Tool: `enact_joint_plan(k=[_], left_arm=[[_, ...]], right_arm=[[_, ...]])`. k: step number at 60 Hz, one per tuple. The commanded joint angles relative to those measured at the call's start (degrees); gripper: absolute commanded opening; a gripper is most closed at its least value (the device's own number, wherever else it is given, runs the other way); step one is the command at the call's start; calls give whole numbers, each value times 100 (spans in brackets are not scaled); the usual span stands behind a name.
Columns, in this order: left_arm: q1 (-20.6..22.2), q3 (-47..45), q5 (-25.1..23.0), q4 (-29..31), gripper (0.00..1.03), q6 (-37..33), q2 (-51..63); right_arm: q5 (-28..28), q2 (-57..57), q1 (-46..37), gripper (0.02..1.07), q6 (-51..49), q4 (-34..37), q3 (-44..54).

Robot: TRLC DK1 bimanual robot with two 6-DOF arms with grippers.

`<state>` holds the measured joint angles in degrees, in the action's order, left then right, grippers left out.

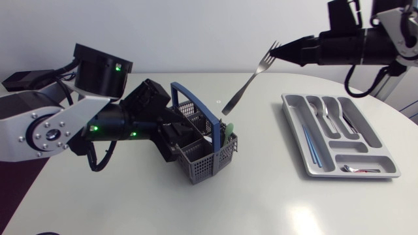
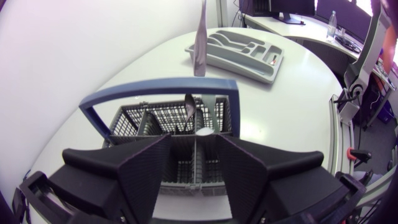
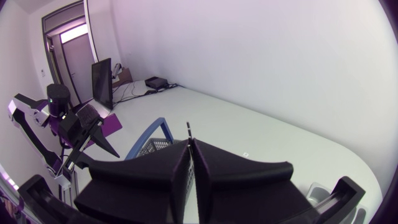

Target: Unload the cutlery basket into the drawer organizer.

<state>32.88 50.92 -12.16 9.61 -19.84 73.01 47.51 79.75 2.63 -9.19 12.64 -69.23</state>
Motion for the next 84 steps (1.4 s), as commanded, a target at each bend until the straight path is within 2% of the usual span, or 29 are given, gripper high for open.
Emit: enact_joint_plan(k=[1, 5, 9, 15, 28, 33, 45, 58, 66, 84], left_arm=[[175, 410, -76, 129, 57, 243, 64], [254, 586, -243, 243, 58, 340, 152], [271, 859, -603, 419, 58, 507, 345], [350, 1043, -814, 577, 60, 542, 477], [324, 1342, -1833, 1131, 60, 489, 741], [333, 1377, -2053, 1228, 63, 454, 820], [359, 1509, -2932, 1492, 65, 437, 1004], [614, 1474, -3029, 1483, 66, 401, 1119], [596, 1474, -3380, 1474, 66, 401, 1277], [623, 1535, -3512, 1333, 68, 366, 1409]], right_arm=[[303, -363, -290, 12, 23, 45, 279], [488, -521, -430, 13, -39, 80, 393], [743, -776, -606, 13, -162, 177, 595], [997, -1128, -694, 13, -311, 335, 876], [1507, -1849, -685, 13, -461, 546, 1439], [1551, -1945, -589, 13, -461, 599, 1527], [1542, -2033, -272, 13, -311, 572, 1650], [1481, -2095, -44, 13, 23, 274, 1738], [1419, -2112, 35, 13, 357, -69, 1755], [1323, -2051, 378, 13, 673, -315, 1773]])
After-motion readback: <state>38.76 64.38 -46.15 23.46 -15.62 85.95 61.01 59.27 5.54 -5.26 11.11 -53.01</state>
